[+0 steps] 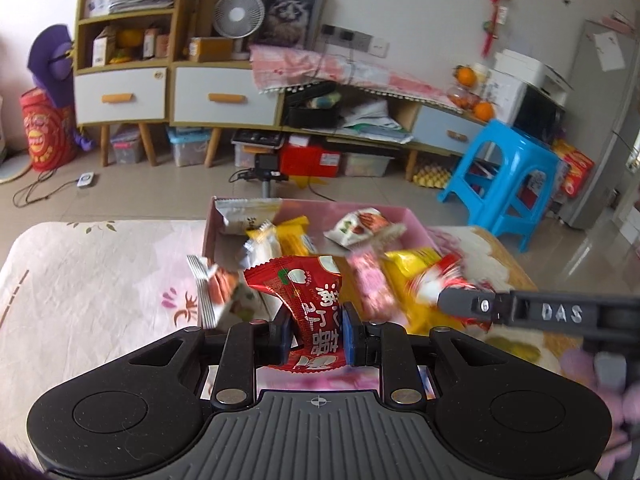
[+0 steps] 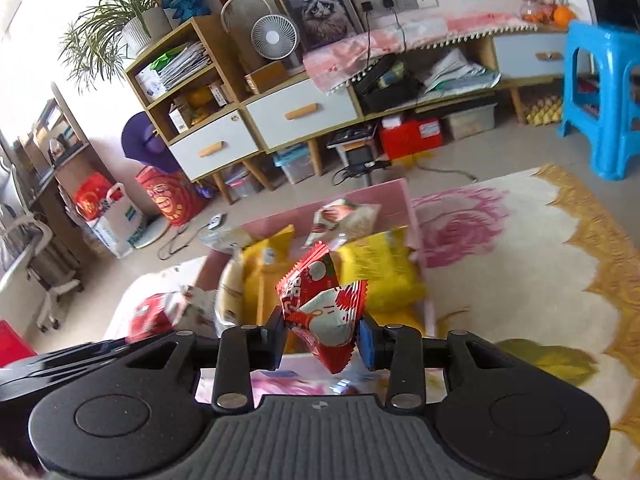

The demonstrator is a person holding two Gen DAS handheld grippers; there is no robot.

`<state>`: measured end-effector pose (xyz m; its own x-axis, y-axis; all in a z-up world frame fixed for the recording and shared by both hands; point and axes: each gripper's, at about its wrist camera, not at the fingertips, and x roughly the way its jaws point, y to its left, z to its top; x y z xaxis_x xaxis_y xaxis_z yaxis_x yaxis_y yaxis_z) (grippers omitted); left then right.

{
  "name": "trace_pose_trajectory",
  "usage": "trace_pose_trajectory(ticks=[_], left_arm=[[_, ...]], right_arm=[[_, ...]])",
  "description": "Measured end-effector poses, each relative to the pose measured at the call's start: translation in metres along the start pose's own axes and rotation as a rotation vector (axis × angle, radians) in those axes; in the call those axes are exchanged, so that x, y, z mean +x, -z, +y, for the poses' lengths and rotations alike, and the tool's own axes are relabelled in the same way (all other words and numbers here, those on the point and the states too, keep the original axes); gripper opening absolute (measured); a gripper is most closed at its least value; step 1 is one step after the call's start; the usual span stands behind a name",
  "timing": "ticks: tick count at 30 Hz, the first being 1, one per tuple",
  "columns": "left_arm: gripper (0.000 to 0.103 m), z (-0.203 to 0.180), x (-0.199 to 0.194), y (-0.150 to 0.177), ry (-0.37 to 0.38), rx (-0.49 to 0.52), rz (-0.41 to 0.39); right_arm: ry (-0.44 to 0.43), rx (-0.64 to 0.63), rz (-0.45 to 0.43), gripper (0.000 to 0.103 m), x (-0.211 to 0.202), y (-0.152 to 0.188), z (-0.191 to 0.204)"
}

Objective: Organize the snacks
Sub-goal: 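Carry the red bag and candy packet into the box and open both tools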

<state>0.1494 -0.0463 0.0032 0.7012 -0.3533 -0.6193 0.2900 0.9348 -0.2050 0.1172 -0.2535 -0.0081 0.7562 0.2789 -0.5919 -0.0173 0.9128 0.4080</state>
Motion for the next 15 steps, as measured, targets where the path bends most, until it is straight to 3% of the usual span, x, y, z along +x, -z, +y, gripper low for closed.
trace_pose_trajectory(ticks=[13, 15], left_arm=[[0.022, 0.008, 0.044, -0.013, -0.078, -0.006, -0.003], [0.025, 0.01, 0.044, -0.013, -0.087, -0.019, 0.005]], right_arm=[[-0.022, 0.018, -0.017, 0.029, 0.023, 0.0, 0.011], [-0.014, 0.032, -0.033, 0.037, 0.021, -0.002, 0.008]])
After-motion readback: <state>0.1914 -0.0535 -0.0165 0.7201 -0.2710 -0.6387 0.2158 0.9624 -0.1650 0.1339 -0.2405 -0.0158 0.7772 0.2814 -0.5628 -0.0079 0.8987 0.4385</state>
